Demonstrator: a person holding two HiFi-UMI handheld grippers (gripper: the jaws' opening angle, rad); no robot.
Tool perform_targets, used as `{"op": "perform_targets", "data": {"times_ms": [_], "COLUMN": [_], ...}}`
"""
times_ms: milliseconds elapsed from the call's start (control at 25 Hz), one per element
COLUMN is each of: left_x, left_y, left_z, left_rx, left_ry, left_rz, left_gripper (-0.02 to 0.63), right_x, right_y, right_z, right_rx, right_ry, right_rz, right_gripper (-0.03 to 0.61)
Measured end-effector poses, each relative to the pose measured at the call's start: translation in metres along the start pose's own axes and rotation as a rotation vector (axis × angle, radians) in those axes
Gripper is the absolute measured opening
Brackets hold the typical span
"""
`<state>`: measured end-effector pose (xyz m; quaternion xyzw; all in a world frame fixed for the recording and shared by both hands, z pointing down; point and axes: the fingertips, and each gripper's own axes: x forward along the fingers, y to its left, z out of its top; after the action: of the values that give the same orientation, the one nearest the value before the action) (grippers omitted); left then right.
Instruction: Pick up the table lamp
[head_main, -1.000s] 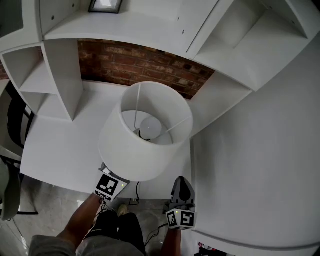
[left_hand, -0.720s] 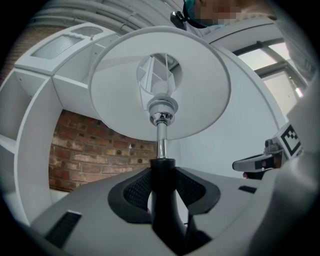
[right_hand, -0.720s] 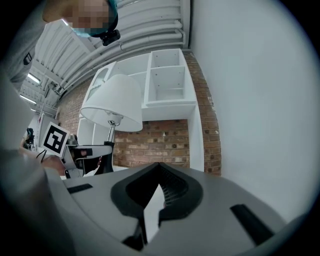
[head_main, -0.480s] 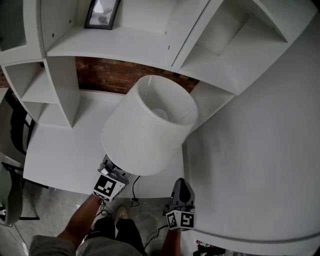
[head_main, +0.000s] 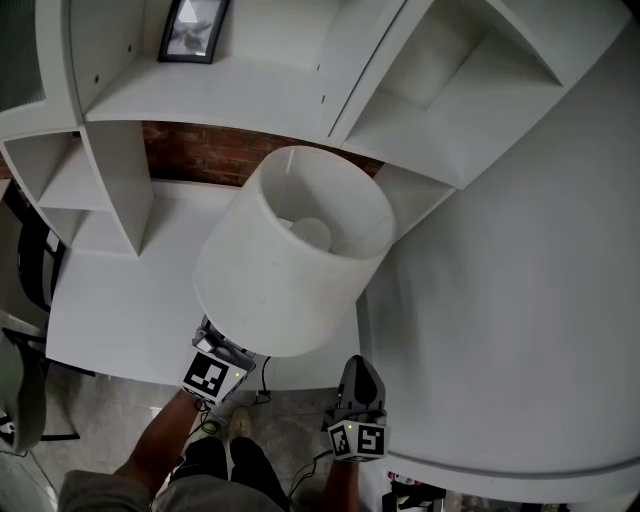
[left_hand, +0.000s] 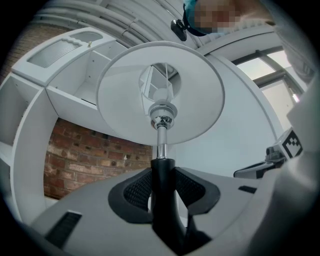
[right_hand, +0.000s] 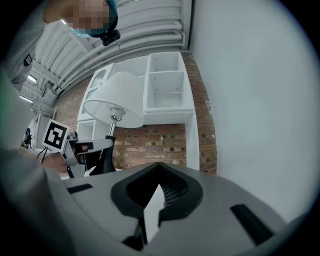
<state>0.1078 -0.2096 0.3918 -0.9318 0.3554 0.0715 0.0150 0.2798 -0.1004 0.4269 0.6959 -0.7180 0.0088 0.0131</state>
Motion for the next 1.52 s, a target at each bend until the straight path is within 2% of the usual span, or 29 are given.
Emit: {"op": "perform_targets", "data": {"times_ms": [160,600,1000,1520], "left_x": [-0.002,-0.031,-0.04,-0.03], "left_y": [-0.002,-0.022,-0.035,-0.035], "left_z": [0.014,0.043,0.058,0.053], "left_rx": [0.001,0.01,0.009,0.014], "left_ry": [-0.005,0.054,0.026,0.04], "left_rz": [-0.004,-0.01,-0.043,-0.054], "left_gripper": [0.141,0.141,0.141,0.141], "right_x": [-0.005,-0.026,-0.034,-0.026], "right_y": [0.001,0.008,0.013,0.007], "right_z": [0.013,0.057,0.068,0.063], "right_rx": [-0.002,0.007,0.006,-0.008], "right_ry": [0.006,-0.041,-0.056,-0.04], "right_rz": [-0.008,-0.02,-0.039,-0.053], "right_gripper": [0.017,0.017,0.017,0.017]}}
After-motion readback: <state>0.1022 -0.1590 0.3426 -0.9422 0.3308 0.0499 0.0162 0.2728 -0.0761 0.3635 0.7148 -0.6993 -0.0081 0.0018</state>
